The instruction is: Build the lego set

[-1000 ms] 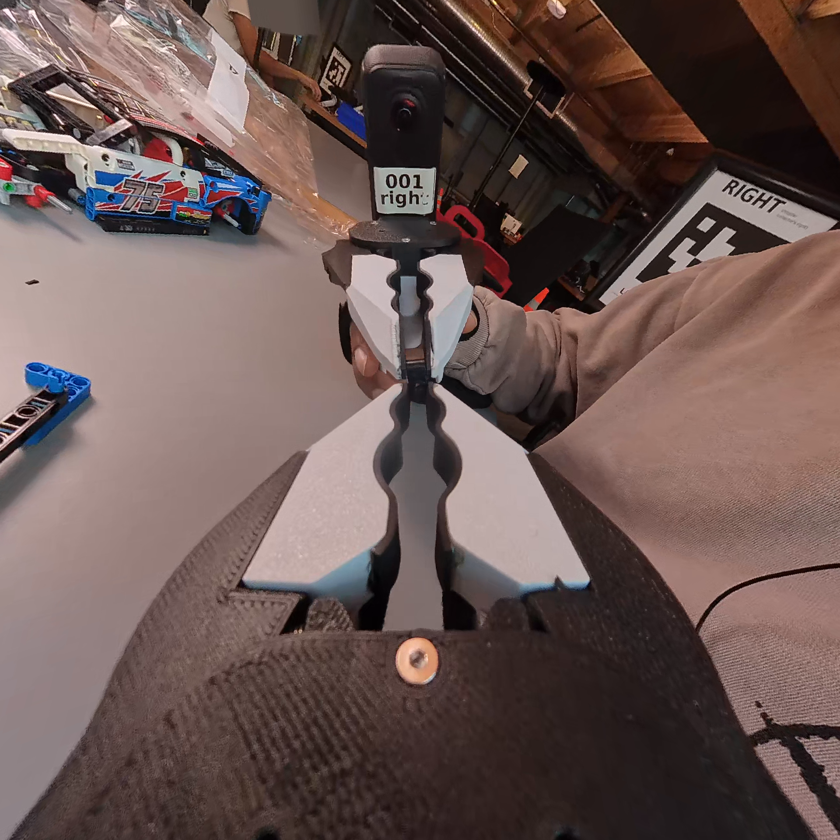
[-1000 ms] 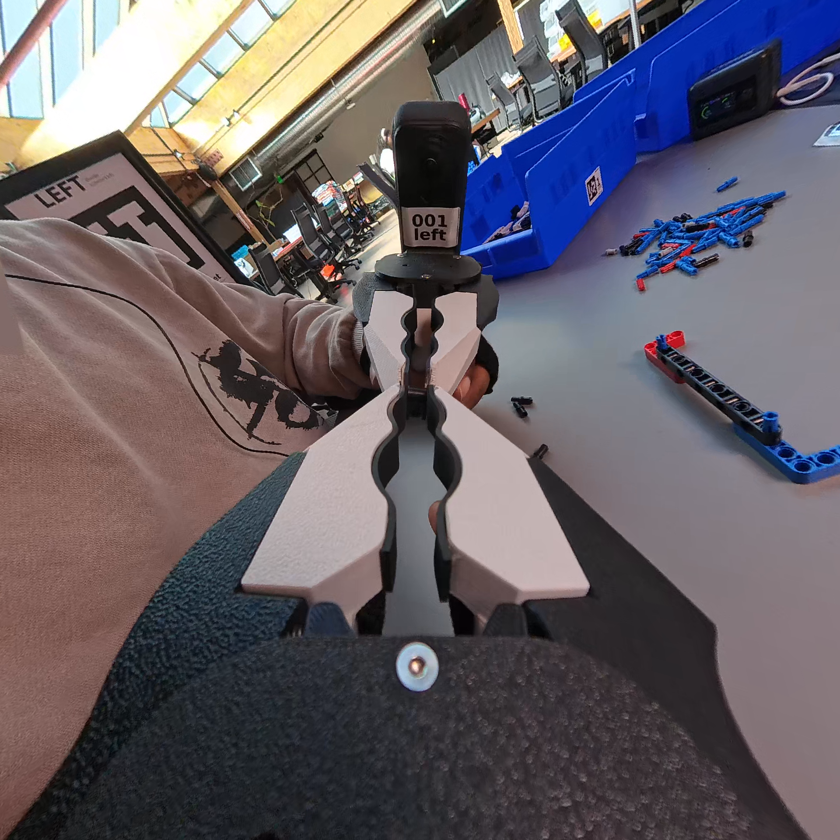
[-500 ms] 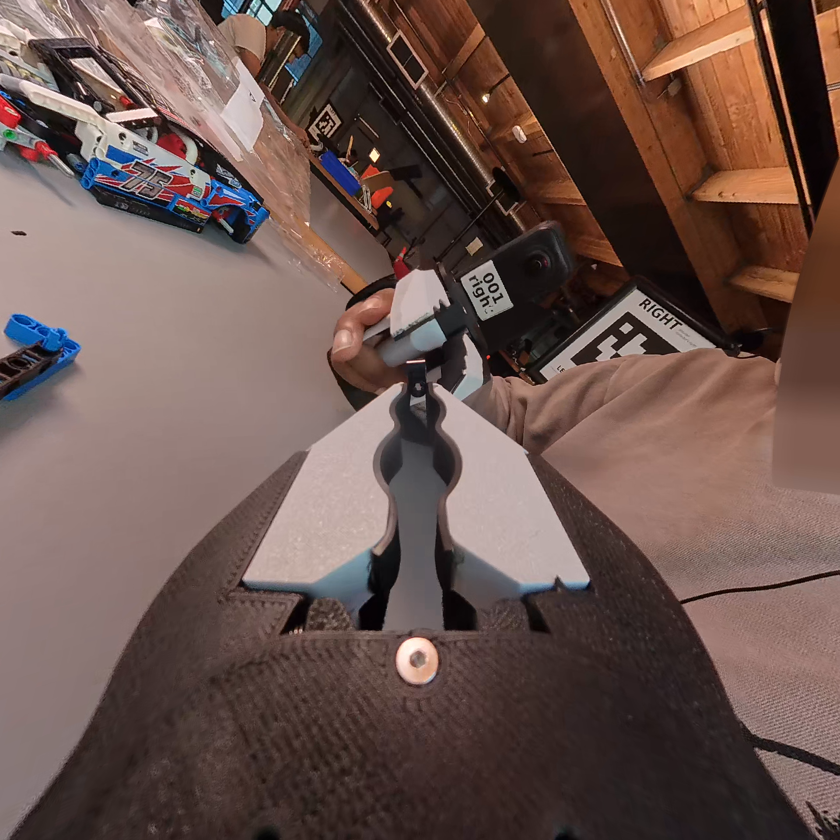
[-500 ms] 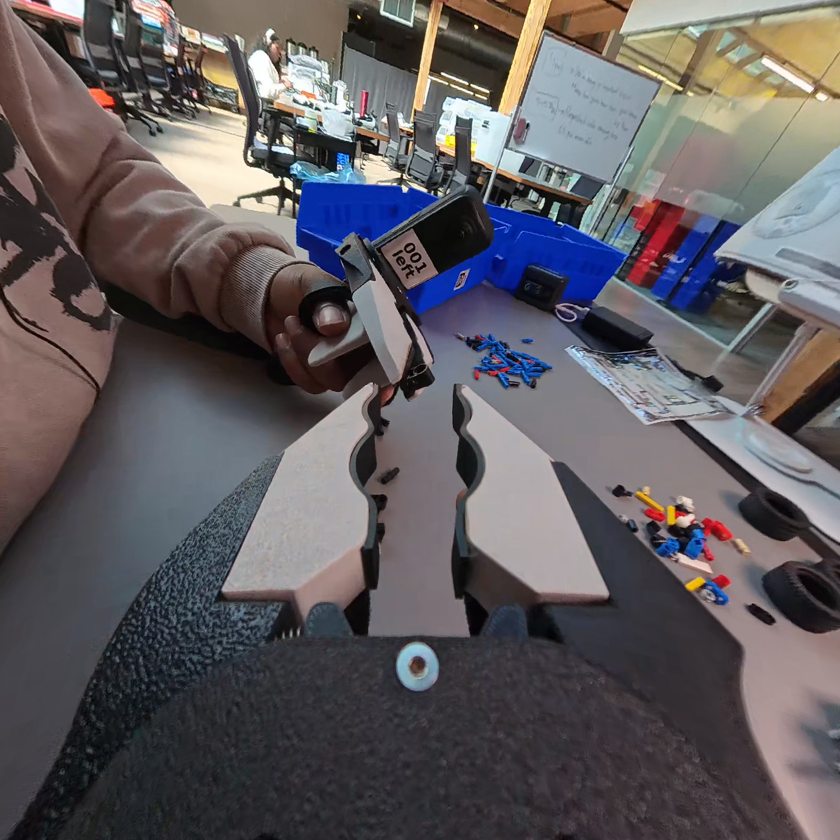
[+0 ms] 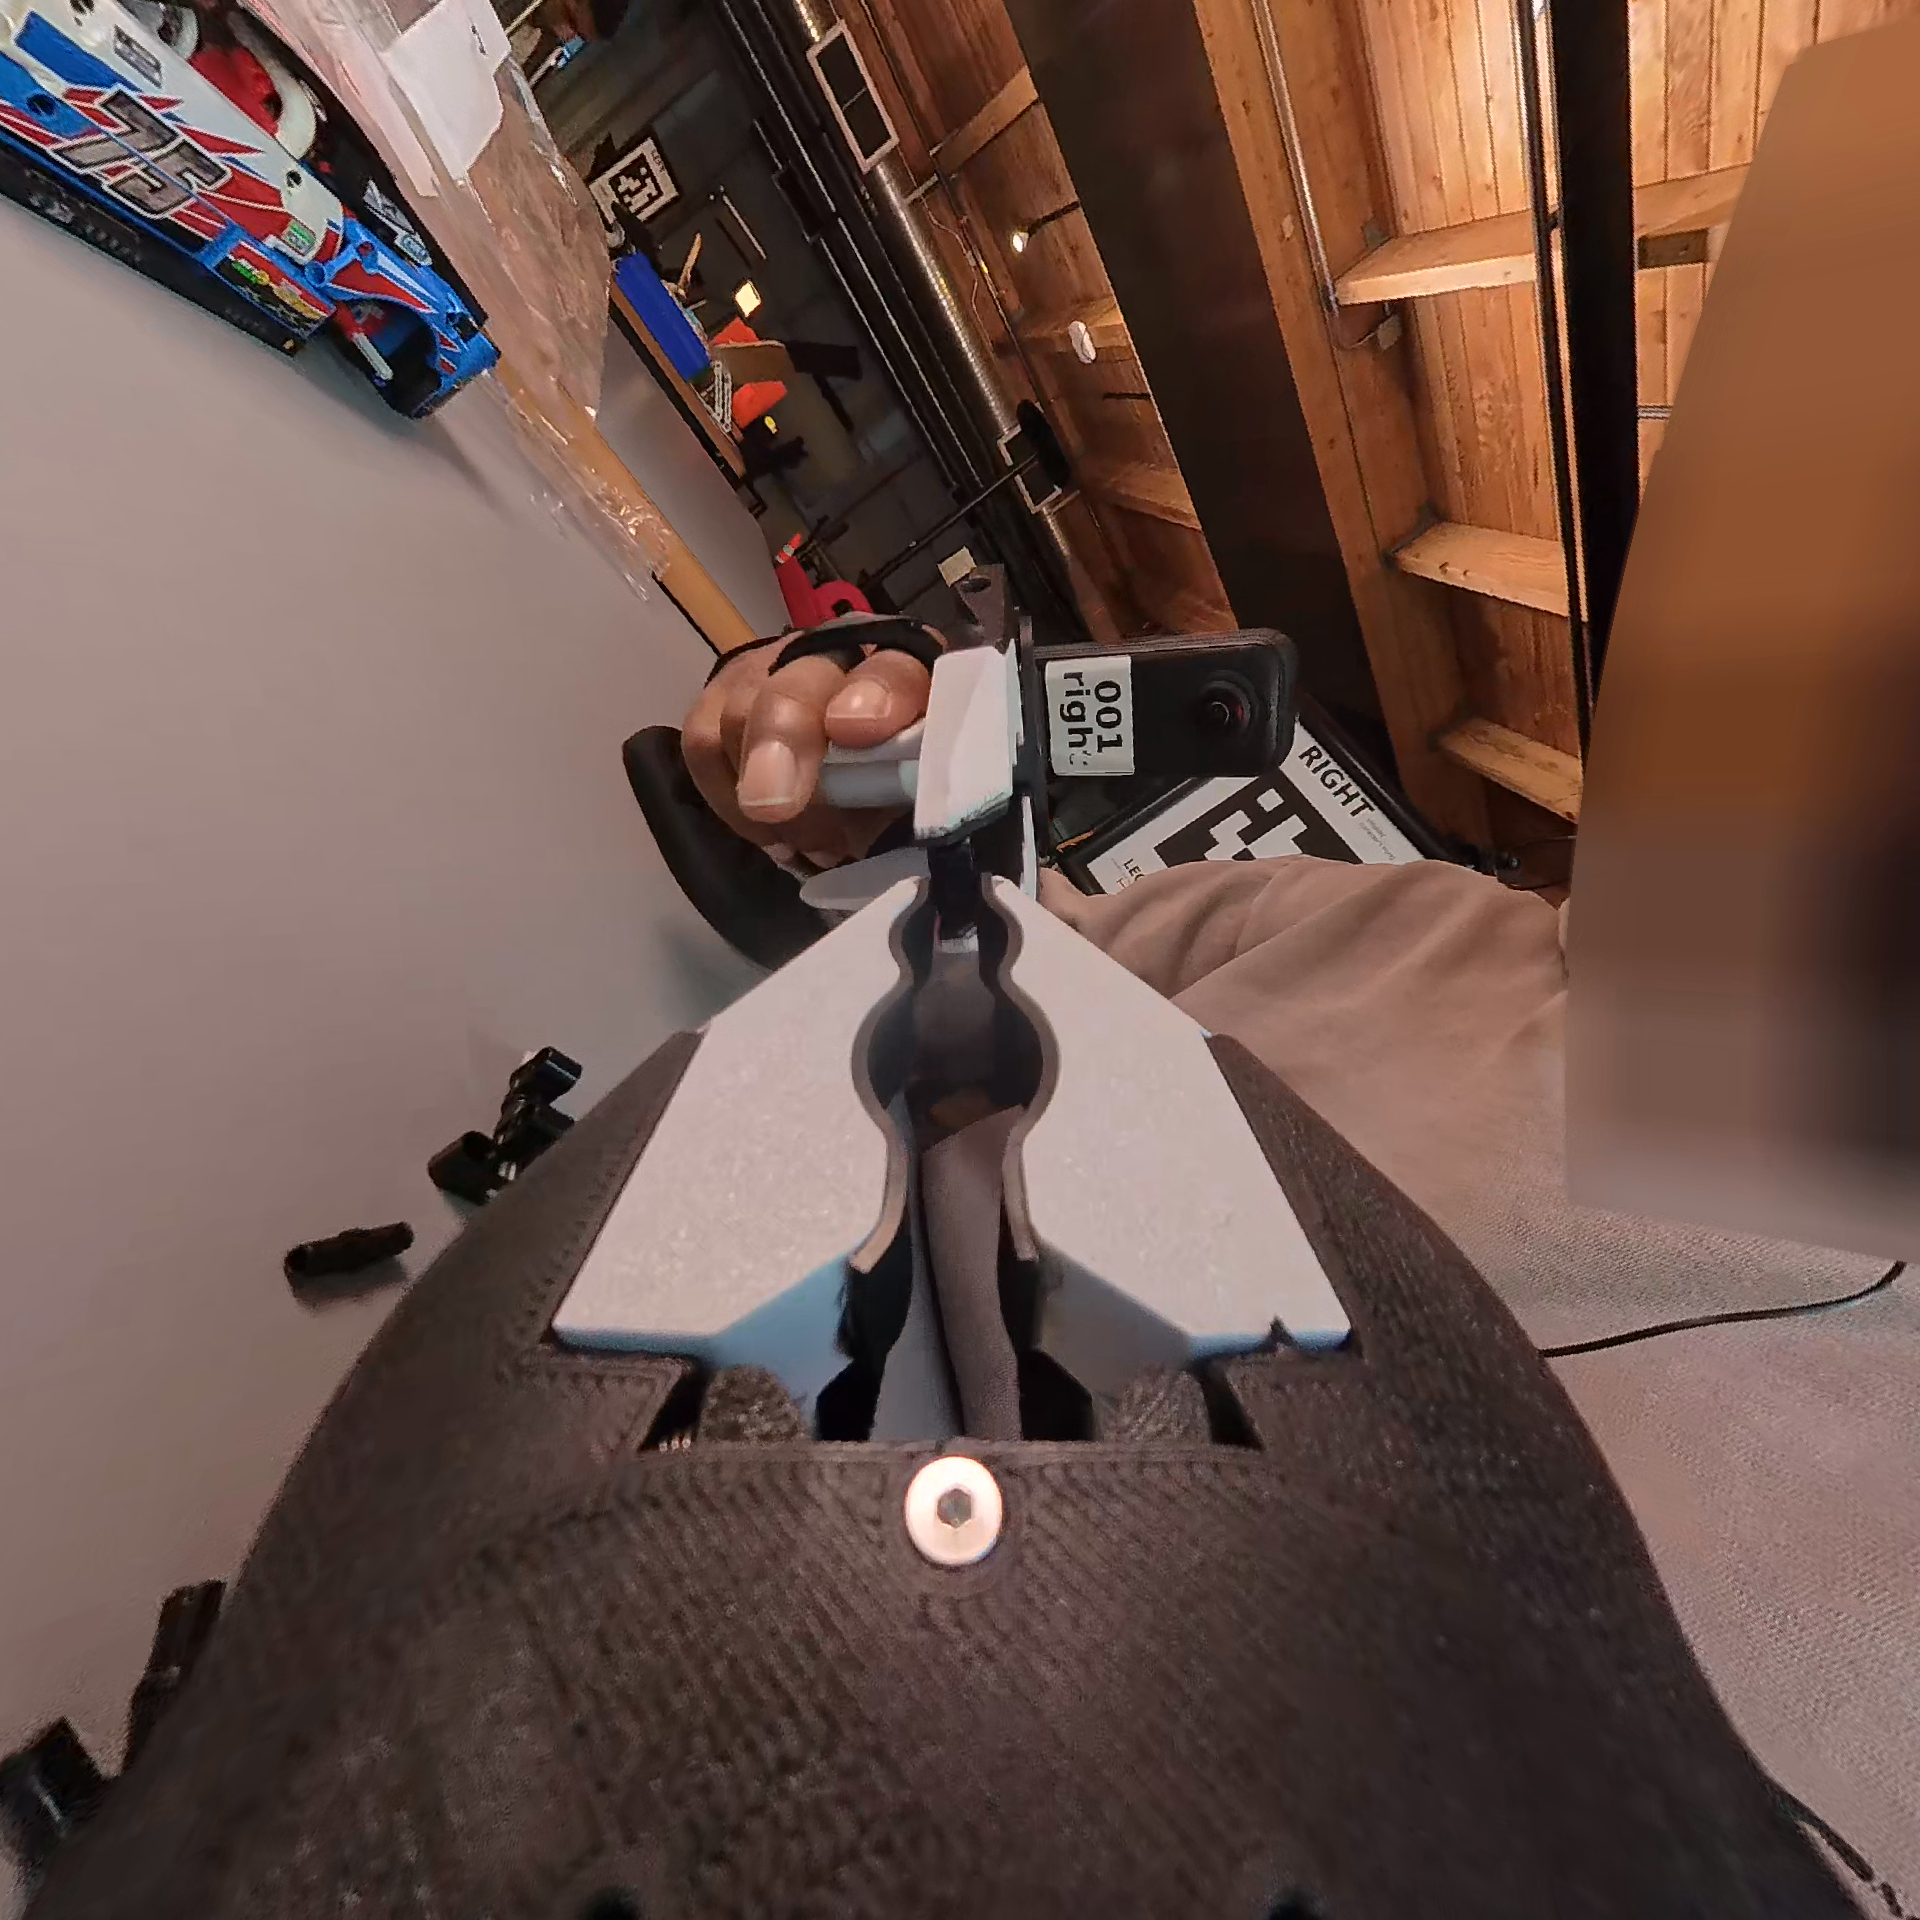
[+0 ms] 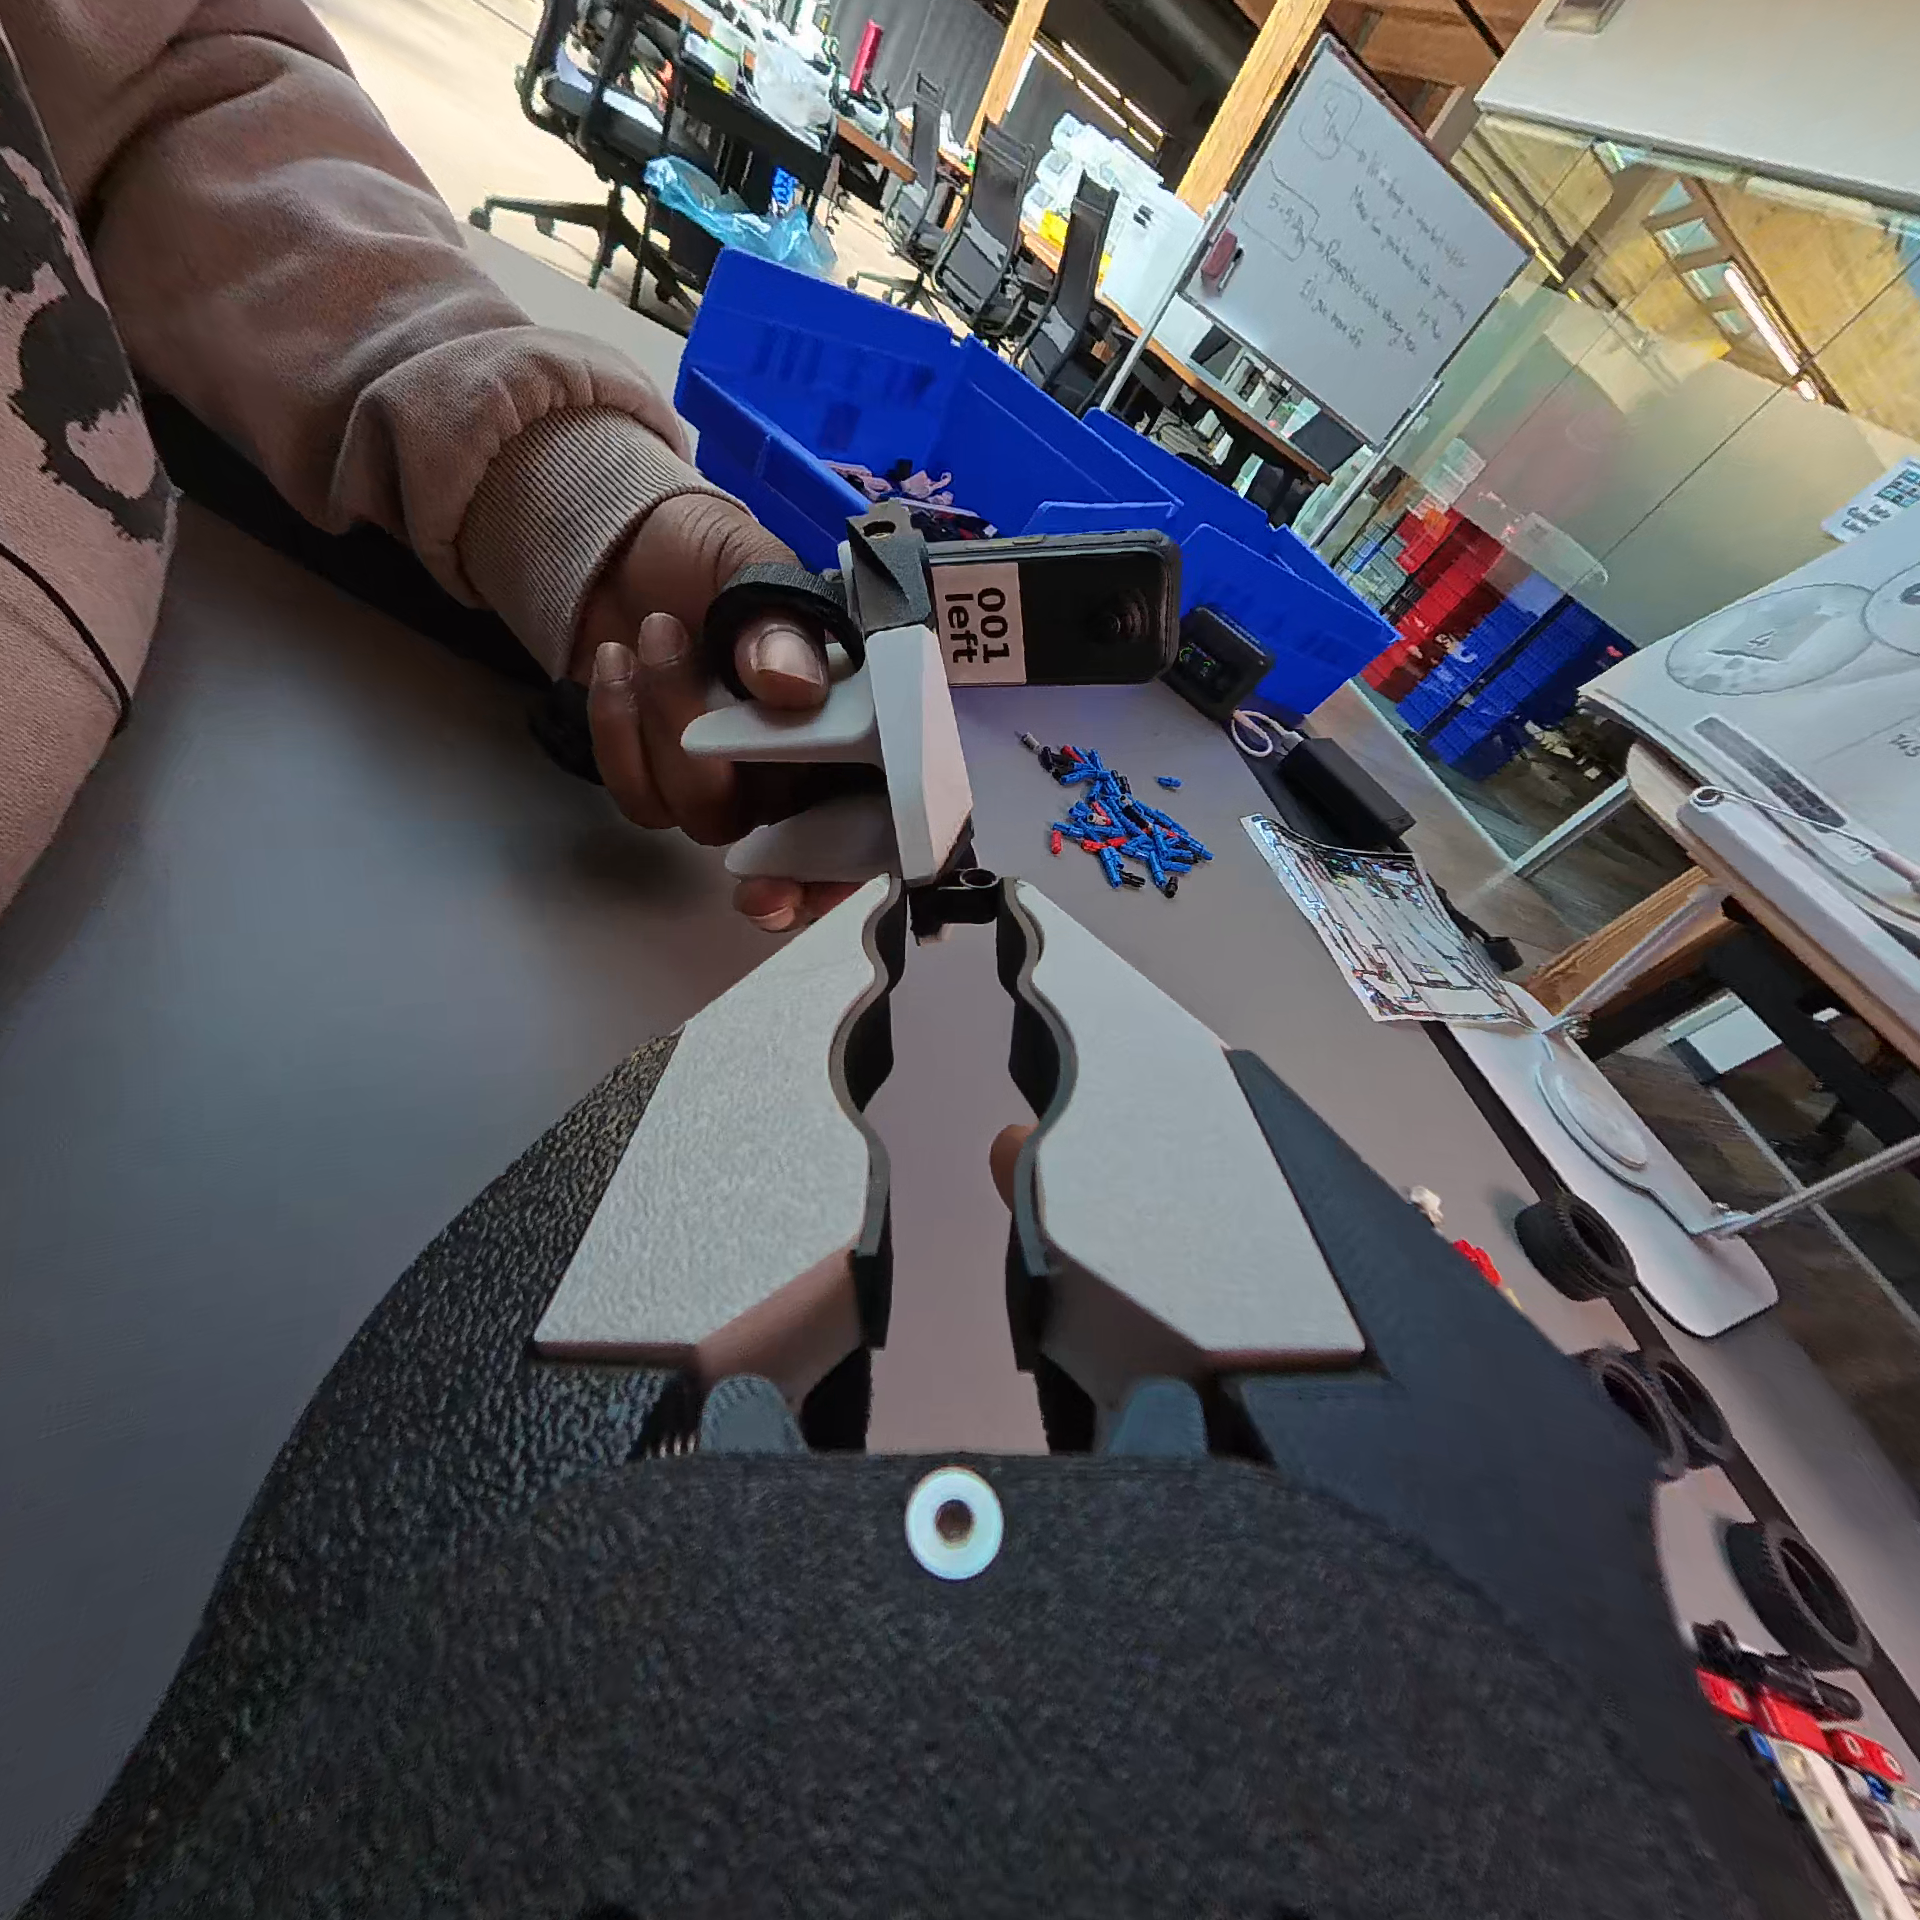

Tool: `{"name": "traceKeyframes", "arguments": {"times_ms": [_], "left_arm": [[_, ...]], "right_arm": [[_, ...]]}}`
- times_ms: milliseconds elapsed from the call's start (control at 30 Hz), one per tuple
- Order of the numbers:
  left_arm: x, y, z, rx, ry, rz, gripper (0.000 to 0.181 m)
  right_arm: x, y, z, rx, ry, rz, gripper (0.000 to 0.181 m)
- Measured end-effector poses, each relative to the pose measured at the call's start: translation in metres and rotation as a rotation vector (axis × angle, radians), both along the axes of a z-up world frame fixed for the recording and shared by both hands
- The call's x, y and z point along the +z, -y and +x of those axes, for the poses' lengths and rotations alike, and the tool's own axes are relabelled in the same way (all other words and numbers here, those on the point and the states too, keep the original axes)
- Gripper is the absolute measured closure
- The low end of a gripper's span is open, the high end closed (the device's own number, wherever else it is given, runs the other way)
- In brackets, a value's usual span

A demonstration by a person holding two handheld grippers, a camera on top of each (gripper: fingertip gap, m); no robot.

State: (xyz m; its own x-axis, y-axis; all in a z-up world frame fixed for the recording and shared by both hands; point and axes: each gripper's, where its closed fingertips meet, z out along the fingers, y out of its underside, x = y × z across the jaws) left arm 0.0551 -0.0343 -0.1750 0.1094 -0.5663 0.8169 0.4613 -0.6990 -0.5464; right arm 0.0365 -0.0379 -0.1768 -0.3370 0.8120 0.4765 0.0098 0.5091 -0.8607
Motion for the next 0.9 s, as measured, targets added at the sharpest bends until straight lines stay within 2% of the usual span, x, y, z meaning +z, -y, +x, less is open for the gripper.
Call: {"name": "traceKeyframes", "arguments": {"times_ms": [133, 300, 633, 700, 800, 867, 900], "left_arm": [[0.006, -0.001, -0.004, -0.001, 0.043, -0.007, 0.168], [0.002, -0.002, -0.005, 0.003, 0.039, -0.030, 0.175], [-0.013, 0.001, 0.000, -0.028, -0.080, -0.055, 0.175], [-0.019, -0.004, -0.005, 0.025, -0.267, 0.036, 0.169], [-0.045, -0.009, -0.022, 0.096, -0.716, 0.194, 0.154], [-0.070, -0.008, -0.024, 0.060, -0.982, 0.254, 0.151], [-0.080, -0.006, -0.021, 0.022, -1.059, 0.269, 0.149]], "right_arm": [[0.001, 0.000, 0.000, 0.005, -0.001, -0.035, 0.168], [-0.001, 0.002, 0.000, 0.006, 0.001, -0.023, 0.168], [-0.017, 0.005, 0.004, 0.033, 0.090, 0.008, 0.168], [-0.019, -0.004, 0.006, 0.018, 0.123, -0.016, 0.168], [-0.028, -0.034, 0.017, -0.022, 0.226, -0.066, 0.167], [-0.038, -0.046, 0.024, -0.034, 0.288, -0.091, 0.167], [-0.042, -0.048, 0.026, -0.033, 0.303, -0.102, 0.167]]}}
